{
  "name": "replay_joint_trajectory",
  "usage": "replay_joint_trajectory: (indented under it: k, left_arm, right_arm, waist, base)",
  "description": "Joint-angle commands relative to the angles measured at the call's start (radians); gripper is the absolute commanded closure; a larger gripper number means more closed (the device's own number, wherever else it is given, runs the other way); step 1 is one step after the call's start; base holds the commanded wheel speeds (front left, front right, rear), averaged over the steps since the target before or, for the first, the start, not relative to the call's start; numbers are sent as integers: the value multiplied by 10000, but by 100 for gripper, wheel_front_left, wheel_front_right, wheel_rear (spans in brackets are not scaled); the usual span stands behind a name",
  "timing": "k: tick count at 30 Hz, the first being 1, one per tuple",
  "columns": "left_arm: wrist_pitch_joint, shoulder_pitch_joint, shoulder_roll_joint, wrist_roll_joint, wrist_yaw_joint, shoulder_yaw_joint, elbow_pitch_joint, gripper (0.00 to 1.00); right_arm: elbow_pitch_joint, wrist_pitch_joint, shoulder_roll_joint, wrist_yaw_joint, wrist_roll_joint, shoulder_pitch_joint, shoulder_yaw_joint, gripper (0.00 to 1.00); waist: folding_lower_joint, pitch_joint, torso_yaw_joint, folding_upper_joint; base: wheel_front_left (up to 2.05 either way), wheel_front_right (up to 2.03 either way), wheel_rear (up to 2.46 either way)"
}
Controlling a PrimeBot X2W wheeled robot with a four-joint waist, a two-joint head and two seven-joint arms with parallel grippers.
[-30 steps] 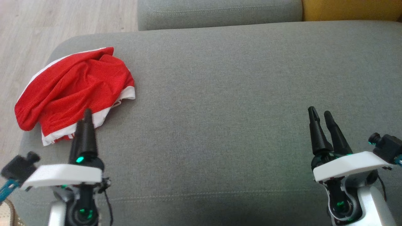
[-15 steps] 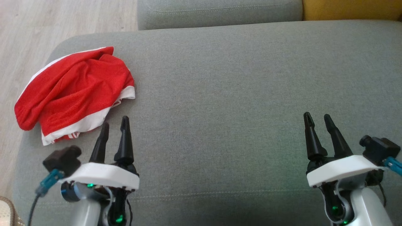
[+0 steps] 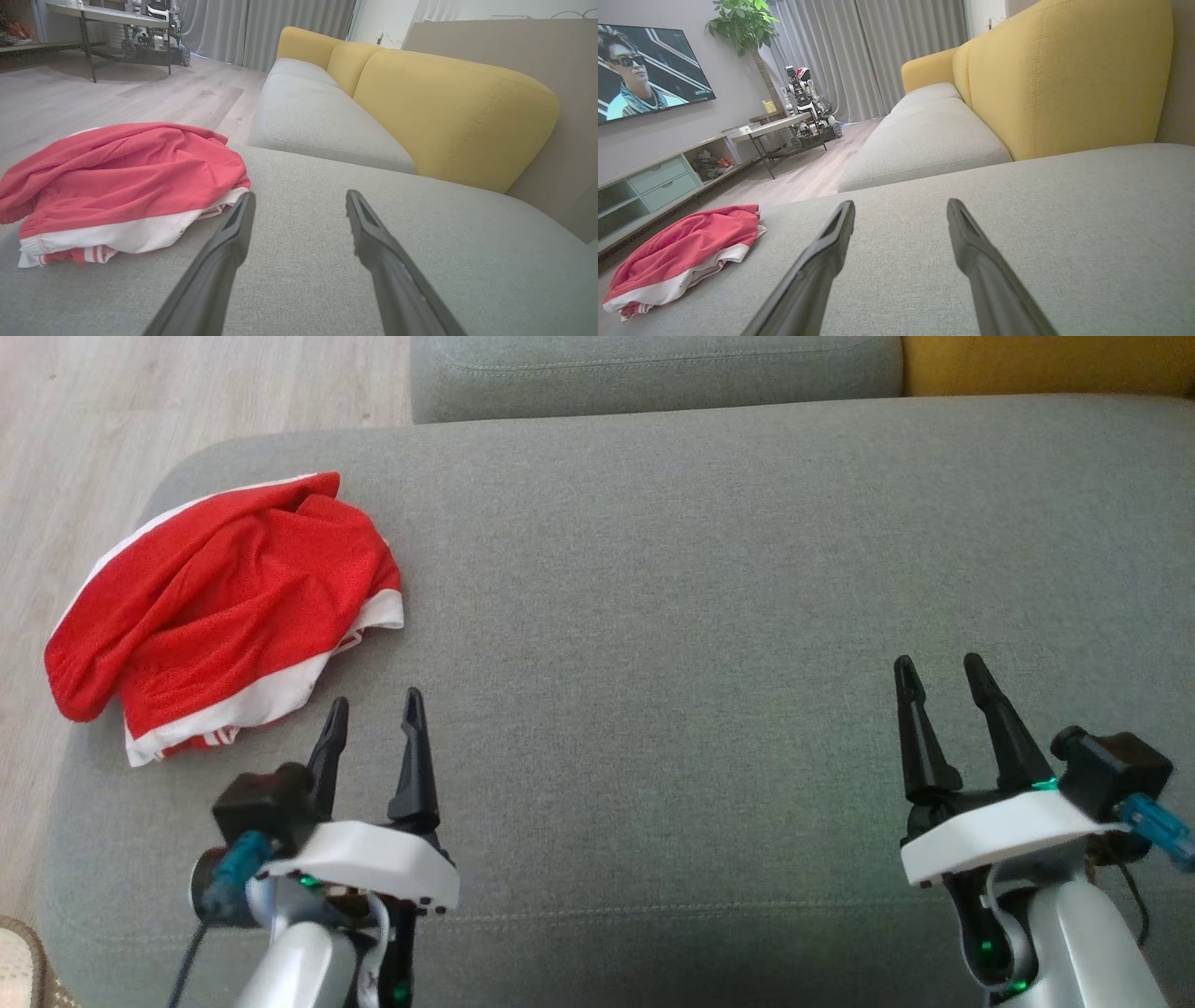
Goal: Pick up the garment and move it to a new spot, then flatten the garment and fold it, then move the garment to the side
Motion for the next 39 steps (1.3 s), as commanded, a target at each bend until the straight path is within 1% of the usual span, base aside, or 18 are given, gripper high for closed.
replay_joint_trajectory:
  k: [1,7,10,16,17,18,22,24,27,33,39]
  left_arm:
    - [-158,-594,192,320,151,107,-329,0]
    - [-334,-720,466,1016,659,-496,-258,0]
    - [-422,-790,570,1375,886,-803,-211,0]
    - [-596,-876,699,1991,1310,-1272,-168,0]
    - [-596,-876,699,1991,1310,-1272,-168,0]
    - [-655,-890,719,2174,1429,-1371,-160,0]
    - [-743,-908,746,2440,1491,-1536,-149,0]
    - [-801,-859,640,2413,1492,-1500,-162,0]
    - [-889,-717,406,2275,1255,-1216,-133,0]
    - [-1065,-367,-153,2495,554,-336,74,0]
    - [-1087,-135,-575,2562,-209,482,549,0]
  right_arm:
    - [-411,-155,11,4,-323,-503,228,0]
    - [-412,-333,10,4,-1011,-549,342,0]
    - [-442,-422,9,4,-1177,-555,387,0]
    - [-338,-600,7,4,-1895,-547,422,0]
    - [-338,-600,7,4,-1895,-547,422,0]
    - [-280,-659,6,4,-2067,-552,475,0]
    - [-260,-749,5,4,-2323,-572,600,0]
    - [-213,-808,4,4,-2407,-572,649,0]
    - [-26,-897,3,4,-2336,-563,649,0]
    - [432,-1076,1,4,-1949,-648,520,0]
    - [568,-1098,1,4,-1641,-725,394,0]
  waist:
    - [-1,-9,0,0]
    - [-1,-43,-20,0]
    - [-1,-43,-19,0]
    - [-1,-59,-23,0]
    - [-1,-59,-23,0]
    - [-1,-67,-17,0]
    - [-1,-70,-7,0]
    - [-1,-69,4,0]
    - [-1,-80,27,0]
    - [-1,-102,64,0]
    - [-1,-67,66,0]
  base:
    - [0,0,0]
    - [0,0,0]
    - [0,0,0]
    - [0,0,0]
    - [0,0,0]
    - [0,0,0]
    - [0,0,0]
    - [0,0,0]
    - [0,0,0]
    - [0,0,0]
    - [0,0,0]
